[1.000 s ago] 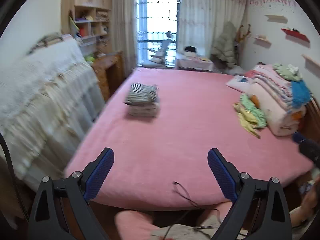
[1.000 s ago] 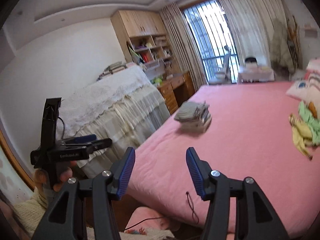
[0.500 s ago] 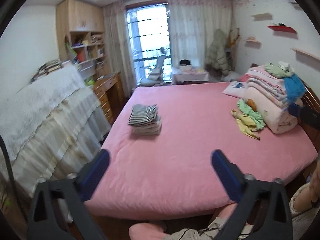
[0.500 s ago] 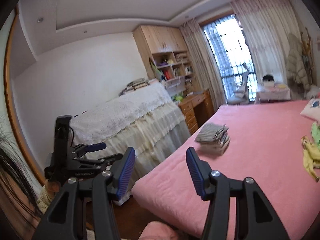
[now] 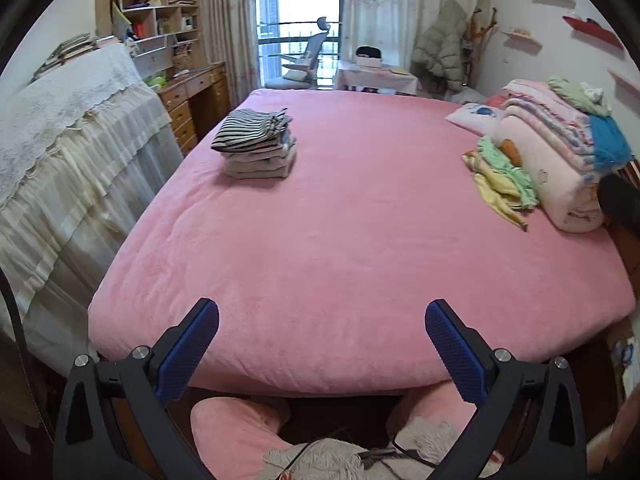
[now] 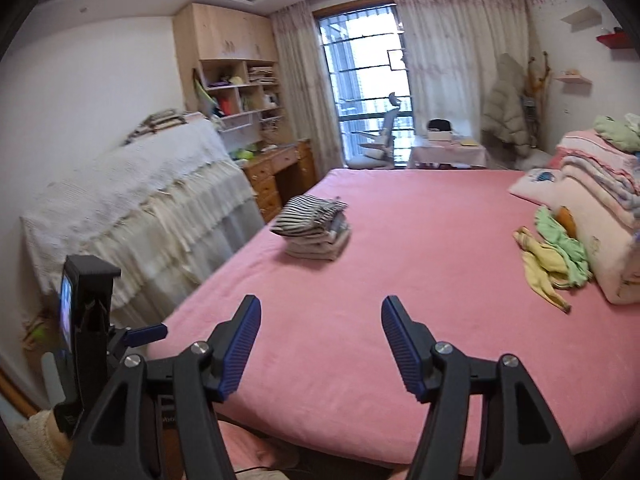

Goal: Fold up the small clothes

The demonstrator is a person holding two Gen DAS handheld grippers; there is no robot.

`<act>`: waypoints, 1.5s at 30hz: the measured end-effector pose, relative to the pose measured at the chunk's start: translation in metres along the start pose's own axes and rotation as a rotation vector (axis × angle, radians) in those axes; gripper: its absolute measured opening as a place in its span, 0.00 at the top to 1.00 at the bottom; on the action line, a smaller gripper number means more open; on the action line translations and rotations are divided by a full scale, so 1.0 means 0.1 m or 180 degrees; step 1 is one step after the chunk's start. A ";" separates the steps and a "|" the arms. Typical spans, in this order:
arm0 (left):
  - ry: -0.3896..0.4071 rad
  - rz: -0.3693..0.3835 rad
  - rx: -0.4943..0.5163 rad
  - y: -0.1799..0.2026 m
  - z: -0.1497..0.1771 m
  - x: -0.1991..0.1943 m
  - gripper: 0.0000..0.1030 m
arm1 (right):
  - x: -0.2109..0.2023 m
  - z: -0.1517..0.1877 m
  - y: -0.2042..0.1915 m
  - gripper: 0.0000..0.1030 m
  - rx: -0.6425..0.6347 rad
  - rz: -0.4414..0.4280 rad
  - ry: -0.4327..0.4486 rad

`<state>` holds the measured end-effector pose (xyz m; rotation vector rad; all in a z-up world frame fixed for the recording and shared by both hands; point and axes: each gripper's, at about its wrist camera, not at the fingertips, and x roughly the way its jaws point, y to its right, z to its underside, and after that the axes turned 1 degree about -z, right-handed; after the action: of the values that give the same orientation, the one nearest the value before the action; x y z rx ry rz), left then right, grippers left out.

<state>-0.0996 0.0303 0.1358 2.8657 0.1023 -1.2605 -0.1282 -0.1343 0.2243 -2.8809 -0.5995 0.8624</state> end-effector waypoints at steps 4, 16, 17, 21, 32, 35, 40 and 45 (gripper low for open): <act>0.0057 -0.0094 0.0025 0.08 0.04 0.12 0.00 | 0.10 0.25 0.06 0.39 -0.0078 0.0412 0.0107; 0.0168 -0.0108 0.0075 0.24 0.00 0.24 0.00 | 0.47 0.68 0.28 0.38 0.0088 0.0719 -0.0299; 0.0145 -0.0098 0.0073 0.24 -0.01 0.27 0.00 | 0.47 0.67 0.30 0.38 0.0103 0.0727 -0.0306; 0.0109 -0.0071 0.0031 0.25 -0.02 0.36 0.00 | 0.49 0.67 0.36 0.38 0.0147 0.0759 -0.0319; 0.0005 0.0015 0.0040 0.35 -0.11 0.64 0.00 | 0.68 0.68 0.56 0.38 0.0324 0.0837 -0.0516; 0.0004 0.0018 0.0031 0.35 -0.13 0.67 0.00 | 0.74 0.67 0.57 0.38 0.0318 0.0836 -0.0536; 0.0005 0.0017 0.0018 0.35 -0.17 0.73 0.00 | 0.81 0.63 0.56 0.38 0.0279 0.0841 -0.0536; -0.0045 0.0047 0.0017 0.38 -0.23 0.86 0.00 | 0.89 0.62 0.59 0.38 0.0281 0.0846 -0.0565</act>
<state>-0.0229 -0.0022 0.0874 2.8559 0.0777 -1.2802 -0.0728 -0.1563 0.1161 -2.8637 -0.1841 1.1565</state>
